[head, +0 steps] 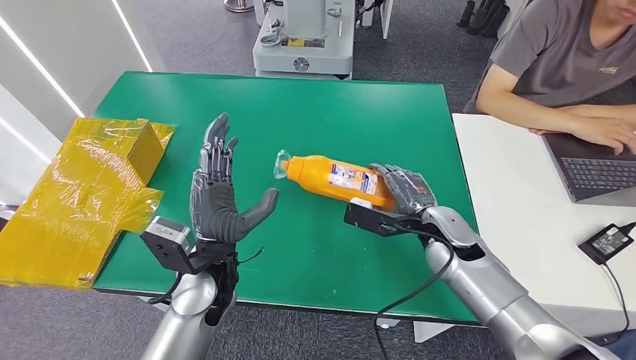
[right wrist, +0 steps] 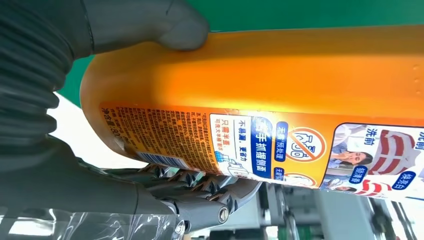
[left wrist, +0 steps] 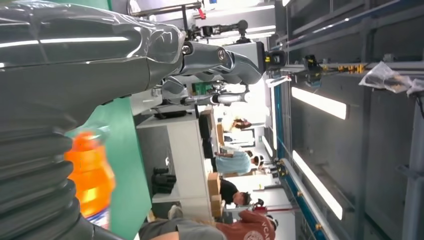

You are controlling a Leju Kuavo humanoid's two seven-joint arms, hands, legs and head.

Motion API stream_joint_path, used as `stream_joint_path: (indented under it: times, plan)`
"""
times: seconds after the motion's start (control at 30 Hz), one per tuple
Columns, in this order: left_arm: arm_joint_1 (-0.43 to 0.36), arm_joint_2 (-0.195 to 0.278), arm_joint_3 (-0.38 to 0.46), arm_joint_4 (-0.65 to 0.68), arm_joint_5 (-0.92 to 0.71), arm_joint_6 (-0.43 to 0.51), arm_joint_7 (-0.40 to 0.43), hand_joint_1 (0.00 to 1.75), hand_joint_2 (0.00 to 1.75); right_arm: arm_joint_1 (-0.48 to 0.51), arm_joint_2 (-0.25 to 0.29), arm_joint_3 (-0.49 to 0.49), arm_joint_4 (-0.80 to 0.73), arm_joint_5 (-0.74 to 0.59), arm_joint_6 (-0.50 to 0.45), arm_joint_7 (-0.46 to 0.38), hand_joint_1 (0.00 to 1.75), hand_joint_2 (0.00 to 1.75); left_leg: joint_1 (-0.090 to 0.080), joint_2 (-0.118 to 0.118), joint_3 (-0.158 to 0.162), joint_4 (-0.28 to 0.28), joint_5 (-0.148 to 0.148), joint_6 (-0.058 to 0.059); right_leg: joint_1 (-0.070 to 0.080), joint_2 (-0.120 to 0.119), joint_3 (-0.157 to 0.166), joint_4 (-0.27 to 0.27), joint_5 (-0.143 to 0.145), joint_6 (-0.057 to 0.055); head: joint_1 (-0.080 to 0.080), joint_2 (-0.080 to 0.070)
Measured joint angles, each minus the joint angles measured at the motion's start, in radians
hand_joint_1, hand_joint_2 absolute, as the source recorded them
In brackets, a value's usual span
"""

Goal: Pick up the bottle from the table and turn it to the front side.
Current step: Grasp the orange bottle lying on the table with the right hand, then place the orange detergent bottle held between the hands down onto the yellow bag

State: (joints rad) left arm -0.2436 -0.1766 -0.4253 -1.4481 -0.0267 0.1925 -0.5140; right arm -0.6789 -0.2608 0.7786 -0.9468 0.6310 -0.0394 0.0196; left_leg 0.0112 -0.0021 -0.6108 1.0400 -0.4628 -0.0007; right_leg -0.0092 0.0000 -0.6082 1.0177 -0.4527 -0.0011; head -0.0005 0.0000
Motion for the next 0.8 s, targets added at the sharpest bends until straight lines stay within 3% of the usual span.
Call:
stream_joint_path:
  times: [0.23,0.53,0.8]
  plan:
    - [0.0,0.002,0.0,0.001,0.006,0.035,-0.018,0.0,1.75,-0.003,0.097,-0.11,-0.012,0.025,-0.2,-0.008,1.75,1.75,0.0,0.0,0.0,0.0,0.0,0.0,0.0,0.0,0.0,0.0,0.0,0.0,0.0,0.0]
    - [0.0,0.002,0.0,0.026,0.04,0.07,-0.05,0.0,1.75,0.0,0.199,-0.161,0.006,0.062,-0.481,-0.169,1.75,1.75,0.0,0.001,0.0,0.0,0.0,0.0,0.0,0.001,-0.001,0.0,0.0,0.0,0.0,0.0]
    - [-0.003,0.002,0.0,0.047,0.057,0.084,-0.066,0.0,1.75,0.007,0.26,-0.158,0.018,0.031,-0.539,-0.254,1.75,1.75,0.0,0.001,0.0,0.0,0.0,0.0,0.0,0.001,-0.001,0.0,0.0,0.0,0.0,0.0]
